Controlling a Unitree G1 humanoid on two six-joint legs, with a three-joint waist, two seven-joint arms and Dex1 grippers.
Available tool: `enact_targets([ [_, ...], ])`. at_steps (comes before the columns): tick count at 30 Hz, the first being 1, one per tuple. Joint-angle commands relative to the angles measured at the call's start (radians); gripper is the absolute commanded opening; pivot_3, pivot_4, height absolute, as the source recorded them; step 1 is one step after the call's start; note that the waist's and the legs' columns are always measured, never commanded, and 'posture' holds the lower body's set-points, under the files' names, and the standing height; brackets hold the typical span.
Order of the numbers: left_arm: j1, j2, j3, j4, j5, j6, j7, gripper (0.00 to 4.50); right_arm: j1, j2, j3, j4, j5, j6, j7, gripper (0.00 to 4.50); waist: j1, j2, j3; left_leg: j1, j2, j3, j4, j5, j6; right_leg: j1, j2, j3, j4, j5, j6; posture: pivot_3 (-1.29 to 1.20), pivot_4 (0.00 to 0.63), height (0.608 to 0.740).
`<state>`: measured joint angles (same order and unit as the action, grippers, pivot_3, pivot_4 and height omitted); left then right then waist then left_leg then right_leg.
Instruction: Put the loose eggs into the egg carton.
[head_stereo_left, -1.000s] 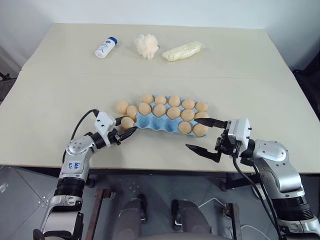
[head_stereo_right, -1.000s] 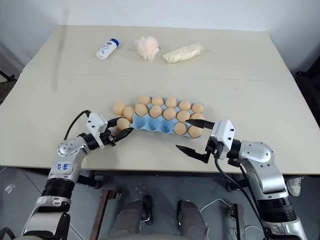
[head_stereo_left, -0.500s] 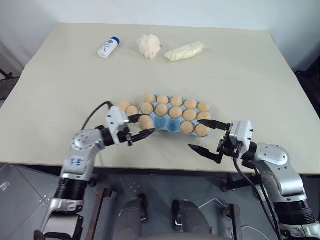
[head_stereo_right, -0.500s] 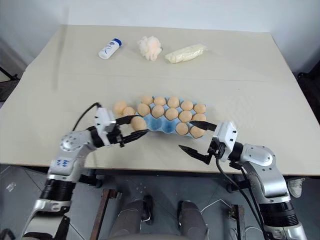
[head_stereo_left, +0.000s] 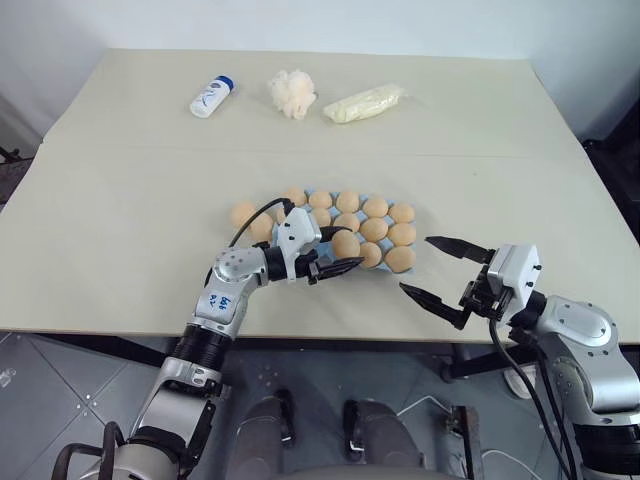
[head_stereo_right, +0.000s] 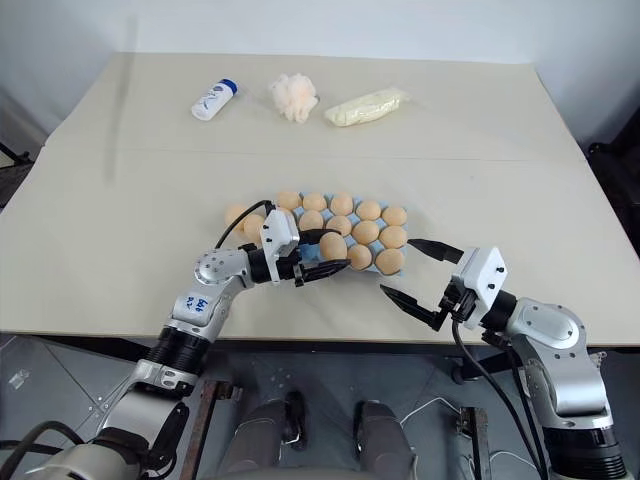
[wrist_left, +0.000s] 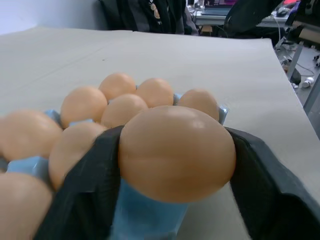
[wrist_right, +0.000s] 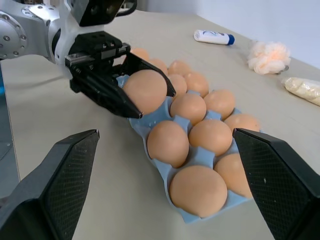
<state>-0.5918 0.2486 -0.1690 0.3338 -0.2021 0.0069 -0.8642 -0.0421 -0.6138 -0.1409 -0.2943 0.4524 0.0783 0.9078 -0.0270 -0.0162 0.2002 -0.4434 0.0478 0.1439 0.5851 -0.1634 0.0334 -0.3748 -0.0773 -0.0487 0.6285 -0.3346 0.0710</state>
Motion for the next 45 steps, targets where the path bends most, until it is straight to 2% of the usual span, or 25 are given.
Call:
enact_targets([
  [1,-0.027,-0.002,0.02,0.007,0.021,-0.038,0.028,4.29,0.003,0.008,-0.015,-0.036,0.014,-0.01,-0.011,4.5,0.001,0.0,0.0,0.0,0.0,0.0,0.0,0.0,0.0,0.0,0.0,0.0,0.0,0.0,0.0,0.0,0.15,0.74],
  [2,-0.027,-0.002,0.02,0.005,0.026,-0.044,0.034,4.49,0.0,0.009,-0.011,-0.032,0.014,-0.011,-0.011,4.5,0.002,0.0,0.0,0.0,0.0,0.0,0.0,0.0,0.001,0.0,0.0,0.0,0.0,0.0,0.0,0.0,0.15,0.74],
  [5,-0.014,0.01,0.025,-0.018,0.027,-0.045,0.034,4.49,-0.015,0.011,-0.004,-0.021,0.014,-0.013,-0.006,4.5,0.001,0.0,0.0,0.0,0.0,0.0,0.0,0.0,0.001,0.0,0.0,0.0,0.0,0.0,0.0,0.0,0.15,0.74],
  [12,0.119,0.145,0.108,-0.205,-0.068,0.008,-0.038,4.49,-0.059,0.006,0.013,0.013,0.017,-0.018,0.027,4.5,-0.006,0.0,0.0,0.001,0.001,0.001,-0.003,0.0,-0.001,-0.001,0.001,0.0,0.0,-0.001,-0.001,0.0,0.15,0.74],
  [19,0.301,0.292,0.314,-0.262,-0.114,0.027,0.016,4.49,-0.107,0.027,0.06,0.045,0.018,-0.025,0.073,4.5,-0.004,0.0,0.0,0.001,0.001,0.0,-0.004,0.0,-0.001,-0.001,0.0,0.0,0.0,-0.001,-0.002,0.0,0.15,0.74],
  [25,0.448,0.323,0.466,-0.222,-0.14,0.037,0.073,4.49,-0.157,0.051,0.097,0.075,0.008,-0.024,0.094,4.5,-0.004,0.0,0.0,0.001,0.0,0.001,-0.008,0.0,-0.001,-0.002,-0.002,0.001,-0.002,-0.004,-0.007,0.0,0.15,0.74],
  [27,0.47,0.324,0.48,-0.224,-0.147,0.038,0.072,4.49,-0.171,0.053,0.104,0.085,0.007,-0.024,0.101,4.5,-0.005,0.0,0.0,0.001,0.0,0.002,-0.01,0.0,-0.001,-0.003,-0.002,0.002,-0.003,-0.004,-0.007,0.0,0.15,0.74],
  [37,0.347,0.298,0.398,-0.19,-0.115,0.015,0.076,4.49,-0.193,0.044,0.1,0.097,0.01,-0.021,0.116,4.5,-0.002,0.0,0.0,-0.001,0.0,0.003,-0.01,0.0,-0.002,-0.005,-0.002,0.001,-0.004,-0.006,-0.011,0.0,0.15,0.74],
  [45,0.11,0.287,0.309,0.064,-0.056,-0.074,0.024,4.49,-0.194,0.045,0.097,0.096,0.004,-0.021,0.109,4.5,-0.002,0.0,0.0,-0.001,0.0,0.004,-0.011,0.0,-0.002,-0.006,-0.002,0.0,-0.002,-0.002,-0.004,0.0,0.15,0.74],
])
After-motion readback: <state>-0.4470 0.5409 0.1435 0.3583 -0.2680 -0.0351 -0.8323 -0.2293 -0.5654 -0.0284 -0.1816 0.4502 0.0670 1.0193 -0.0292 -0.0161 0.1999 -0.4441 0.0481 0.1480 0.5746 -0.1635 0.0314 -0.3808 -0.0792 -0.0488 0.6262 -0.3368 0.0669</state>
